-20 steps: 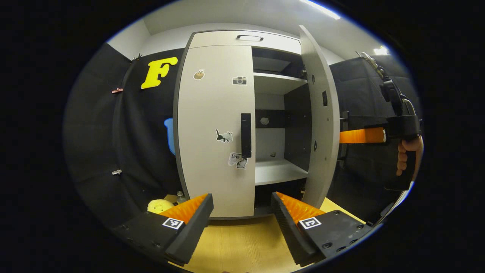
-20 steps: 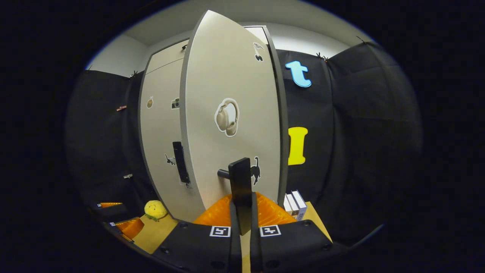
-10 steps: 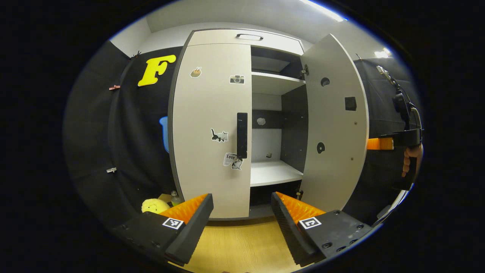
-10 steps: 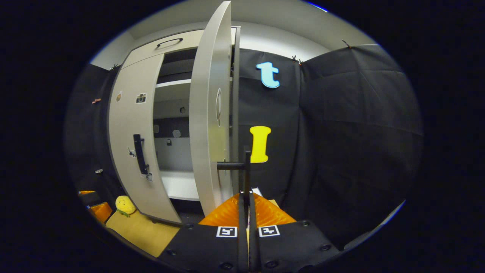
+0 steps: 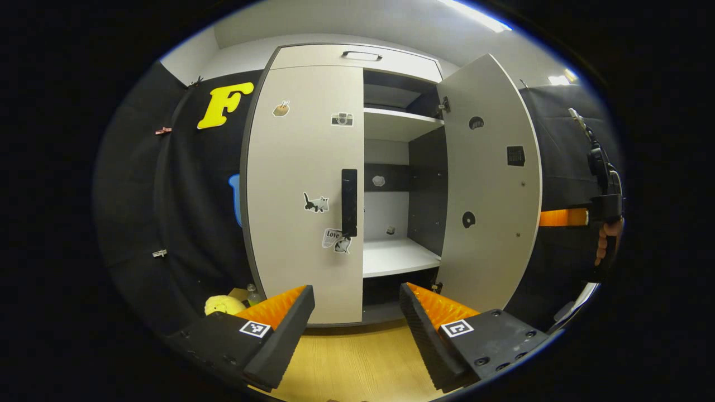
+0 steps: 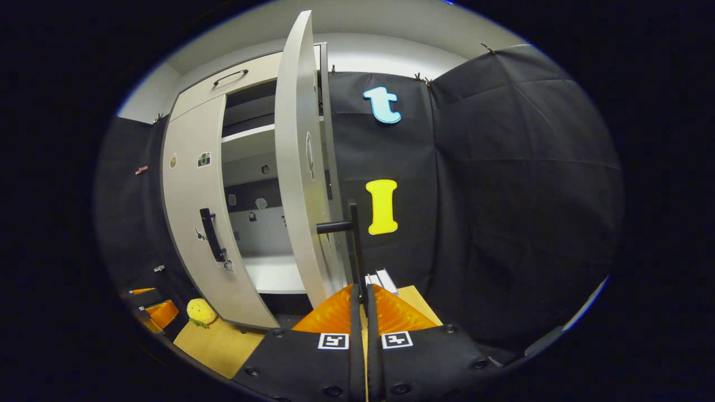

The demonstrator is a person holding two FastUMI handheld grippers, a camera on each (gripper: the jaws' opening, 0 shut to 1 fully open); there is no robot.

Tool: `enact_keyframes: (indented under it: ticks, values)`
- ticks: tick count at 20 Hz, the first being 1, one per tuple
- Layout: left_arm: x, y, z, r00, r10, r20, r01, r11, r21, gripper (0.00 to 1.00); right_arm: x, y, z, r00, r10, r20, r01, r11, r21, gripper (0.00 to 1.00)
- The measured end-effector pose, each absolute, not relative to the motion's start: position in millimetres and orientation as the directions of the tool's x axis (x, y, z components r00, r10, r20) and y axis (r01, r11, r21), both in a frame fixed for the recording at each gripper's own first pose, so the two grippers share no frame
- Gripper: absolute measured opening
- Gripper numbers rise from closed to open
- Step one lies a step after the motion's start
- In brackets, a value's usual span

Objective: Open the right door of the double-door shoe cabinet with the right hand, and open the left door with the left hand.

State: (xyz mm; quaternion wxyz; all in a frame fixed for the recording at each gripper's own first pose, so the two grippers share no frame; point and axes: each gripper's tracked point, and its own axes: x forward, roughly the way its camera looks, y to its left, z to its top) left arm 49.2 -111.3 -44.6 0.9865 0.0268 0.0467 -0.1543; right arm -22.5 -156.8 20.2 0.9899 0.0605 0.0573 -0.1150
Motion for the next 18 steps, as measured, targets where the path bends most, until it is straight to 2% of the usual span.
enact_keyframes:
  ticks: [3,10,13,14,15,16,17,18]
  values:
    - [61.3,-105.4,-38.4,0.954,-0.286,-0.087,0.290,0.956,0.037,0.95,-40.0,-148.6,21.6,0.969,-0.224,-0.101,0.233,0.968,0.091,0.06]
    - [100.7,-99.9,-21.7,0.961,-0.274,-0.051,0.276,0.960,0.047,0.95,-72.1,-95.1,27.9,0.985,-0.148,-0.083,0.154,0.986,0.063,0.07]
    - [120.5,-103.2,-16.0,0.961,-0.275,-0.039,0.277,0.959,0.065,0.95,-65.6,-65.4,20.4,0.988,-0.126,-0.094,0.134,0.987,0.090,0.17]
    - [127.2,-102.0,-15.8,0.962,-0.271,-0.038,0.273,0.959,0.072,0.95,-62.0,-55.0,16.1,0.988,-0.115,-0.100,0.123,0.989,0.084,0.32]
    - [134.0,-102.4,-14.0,0.962,-0.270,-0.035,0.272,0.959,0.078,0.95,-57.6,-46.6,12.9,0.990,-0.104,-0.098,0.112,0.991,0.073,0.35]
    - [141.7,-104.9,-10.9,0.962,-0.272,-0.031,0.273,0.958,0.084,0.95,-53.0,-39.0,10.0,0.991,-0.090,-0.097,0.097,0.993,0.063,0.51]
    - [148.8,-107.5,-6.5,0.962,-0.271,-0.027,0.272,0.958,0.091,0.95,-48.7,-29.3,7.2,0.993,-0.068,-0.096,0.074,0.995,0.059,0.60]
    - [156.9,-109.4,-2.1,0.962,-0.271,-0.024,0.272,0.957,0.099,0.95,-42.9,-21.5,5.5,0.994,-0.056,-0.093,0.062,0.996,0.057,0.83]
